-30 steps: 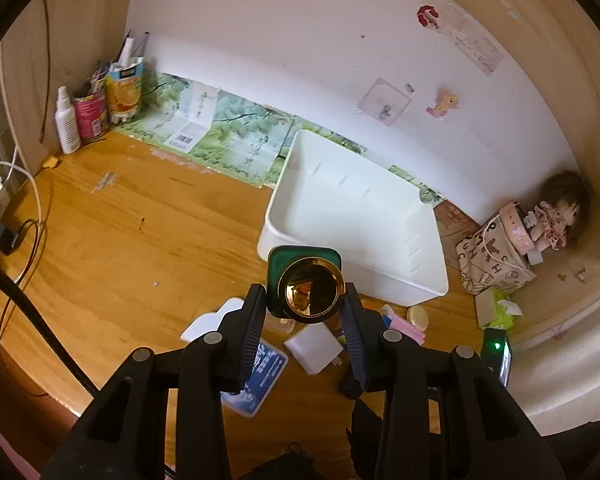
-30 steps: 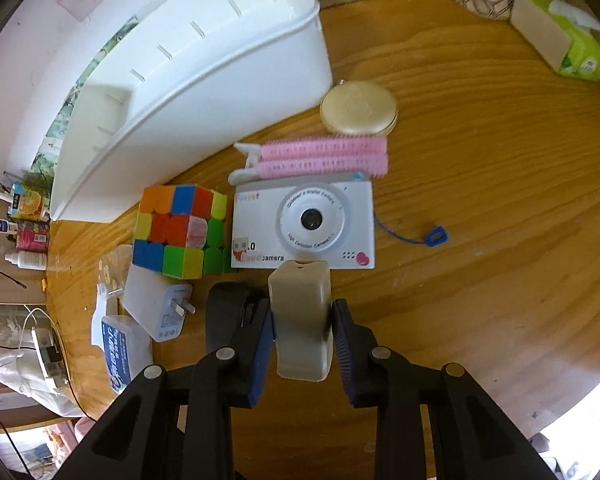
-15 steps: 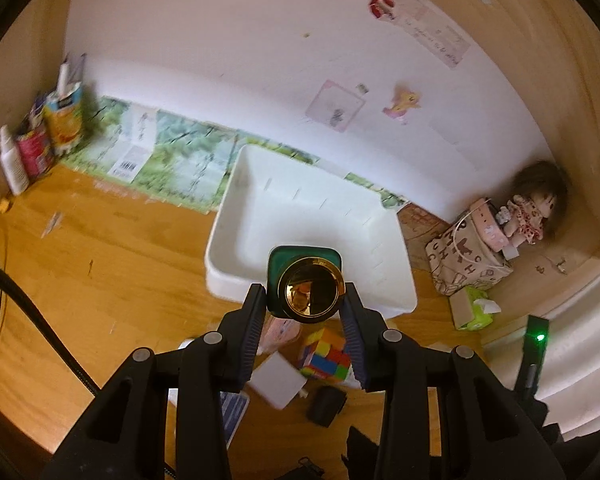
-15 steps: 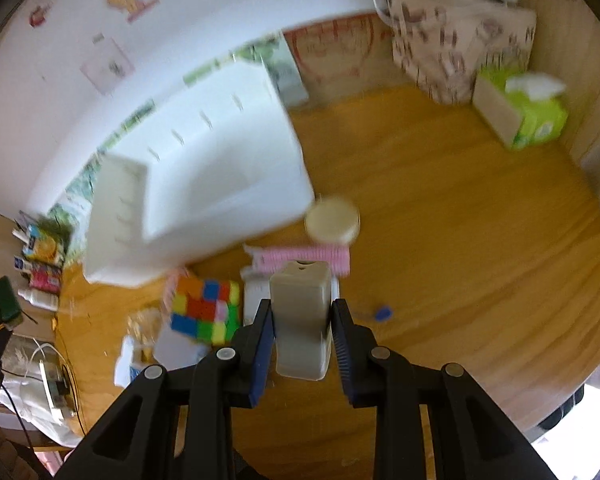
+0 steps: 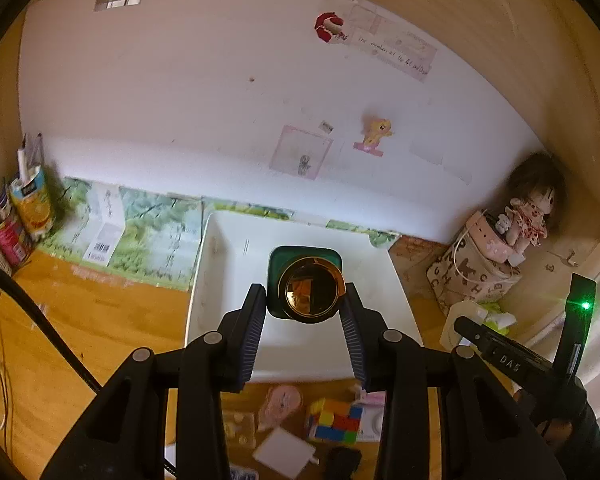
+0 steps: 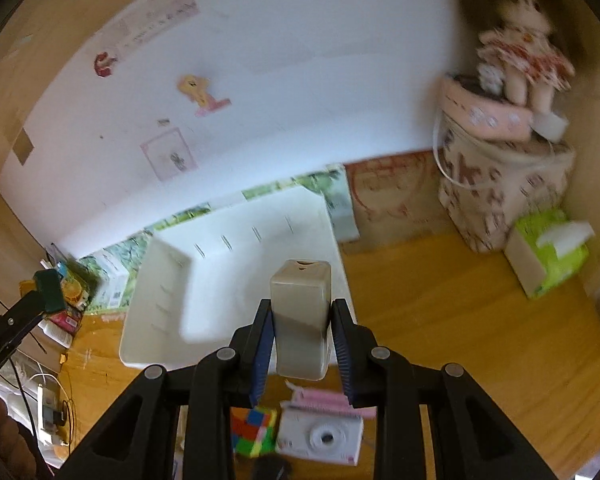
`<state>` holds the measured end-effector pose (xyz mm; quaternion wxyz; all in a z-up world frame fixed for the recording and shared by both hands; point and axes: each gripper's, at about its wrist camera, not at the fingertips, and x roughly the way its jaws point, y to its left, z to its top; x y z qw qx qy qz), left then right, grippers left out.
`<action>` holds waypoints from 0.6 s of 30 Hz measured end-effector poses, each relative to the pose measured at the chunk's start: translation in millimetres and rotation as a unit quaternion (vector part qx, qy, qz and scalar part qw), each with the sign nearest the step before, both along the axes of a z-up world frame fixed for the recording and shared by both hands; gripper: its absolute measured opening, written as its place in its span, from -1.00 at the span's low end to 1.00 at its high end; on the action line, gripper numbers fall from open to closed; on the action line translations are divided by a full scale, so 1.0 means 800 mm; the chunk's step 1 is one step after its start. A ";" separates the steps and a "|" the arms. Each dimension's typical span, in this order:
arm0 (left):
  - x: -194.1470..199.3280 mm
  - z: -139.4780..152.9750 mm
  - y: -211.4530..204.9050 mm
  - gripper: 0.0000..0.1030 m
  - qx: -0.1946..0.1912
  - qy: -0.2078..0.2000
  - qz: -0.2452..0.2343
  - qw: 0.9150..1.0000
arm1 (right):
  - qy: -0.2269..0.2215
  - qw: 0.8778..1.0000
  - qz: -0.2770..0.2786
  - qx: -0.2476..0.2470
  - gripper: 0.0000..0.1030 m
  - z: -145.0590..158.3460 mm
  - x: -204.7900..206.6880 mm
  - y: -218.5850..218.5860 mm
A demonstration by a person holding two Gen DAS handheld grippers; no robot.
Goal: Organize rigid objects
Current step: 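Lift and carry the jar and beige piece with both tools over the white bin, then open both tools to drop the jar and beige piece into the bin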
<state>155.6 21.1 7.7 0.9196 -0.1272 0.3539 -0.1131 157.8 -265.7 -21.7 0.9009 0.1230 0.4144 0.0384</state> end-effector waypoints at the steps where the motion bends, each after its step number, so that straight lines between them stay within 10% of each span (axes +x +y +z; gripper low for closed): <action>1: 0.005 -0.002 -0.002 -0.20 0.004 -0.001 0.002 1.000 | -0.008 1.000 0.004 -0.005 -0.44 -0.001 0.004 0.004; 10: 0.053 -0.039 -0.016 -0.20 0.027 0.026 -0.006 0.999 | -0.050 0.995 0.058 -0.062 -0.44 -0.015 0.044 0.051; 18: 0.097 -0.085 -0.028 -0.20 0.047 0.080 -0.013 0.996 | -0.001 0.993 0.095 -0.067 -0.44 -0.059 0.087 0.080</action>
